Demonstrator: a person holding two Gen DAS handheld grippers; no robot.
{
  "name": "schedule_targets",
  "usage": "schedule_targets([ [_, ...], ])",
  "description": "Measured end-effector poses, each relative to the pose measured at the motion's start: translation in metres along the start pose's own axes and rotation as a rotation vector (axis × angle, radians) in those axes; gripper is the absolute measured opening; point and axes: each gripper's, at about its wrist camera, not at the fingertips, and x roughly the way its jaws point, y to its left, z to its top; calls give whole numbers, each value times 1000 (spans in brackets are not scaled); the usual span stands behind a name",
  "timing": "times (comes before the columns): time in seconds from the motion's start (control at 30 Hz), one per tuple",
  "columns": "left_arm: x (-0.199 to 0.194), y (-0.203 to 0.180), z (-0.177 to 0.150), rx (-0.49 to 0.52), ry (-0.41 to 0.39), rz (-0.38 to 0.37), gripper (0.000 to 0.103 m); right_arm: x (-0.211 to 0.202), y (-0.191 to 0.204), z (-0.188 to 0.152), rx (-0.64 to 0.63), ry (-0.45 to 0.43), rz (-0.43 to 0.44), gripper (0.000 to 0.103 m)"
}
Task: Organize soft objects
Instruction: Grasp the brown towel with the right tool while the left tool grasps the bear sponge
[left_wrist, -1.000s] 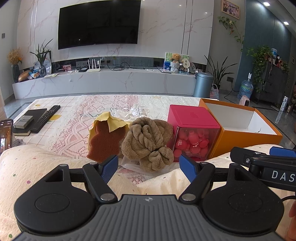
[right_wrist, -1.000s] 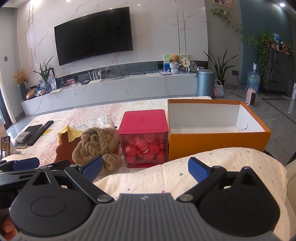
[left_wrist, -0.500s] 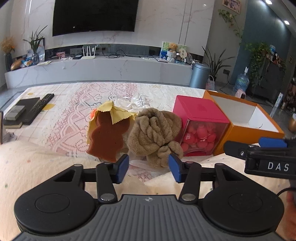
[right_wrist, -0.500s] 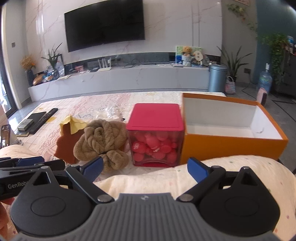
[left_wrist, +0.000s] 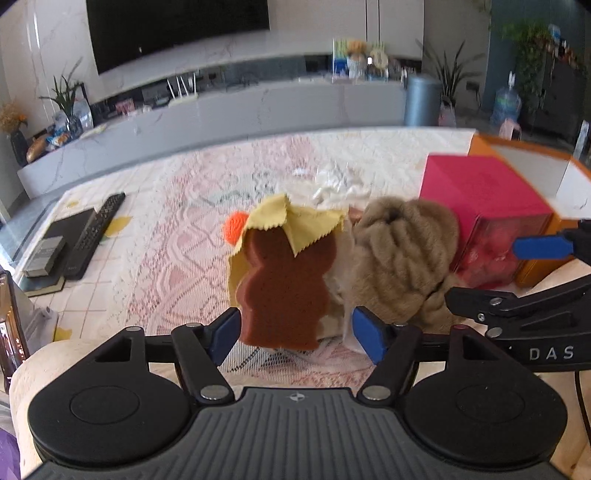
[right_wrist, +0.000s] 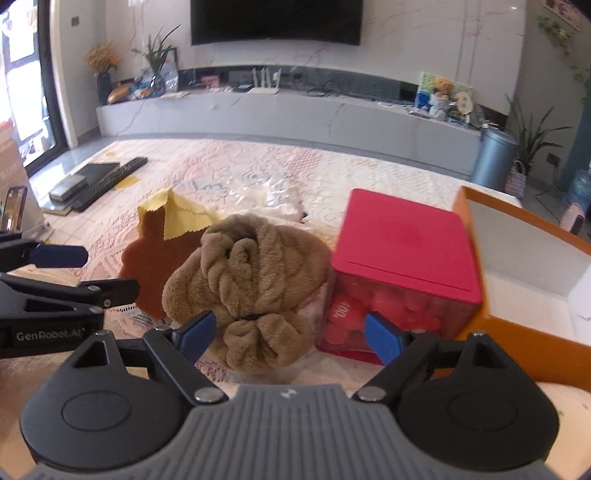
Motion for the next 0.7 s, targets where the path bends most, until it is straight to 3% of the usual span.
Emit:
schedule_targets([
  [0.27,31,9,2,-25,123,28,77,46,3,0,-57,84,57,86],
  [0.4,33,11,6,-37,121,55,76,55,0,0,-49,100,97,84],
  [0.5,36,10,12,-42,105,50,82,59,0,-4,-49,118,146,70],
  [0.57,42,4,14,-5,128,60,82,57,0,-6,-46,112,156,51],
  [0.7,58,-8,12,52,184,100,82,49,-5,-7,-3,96,150,49],
])
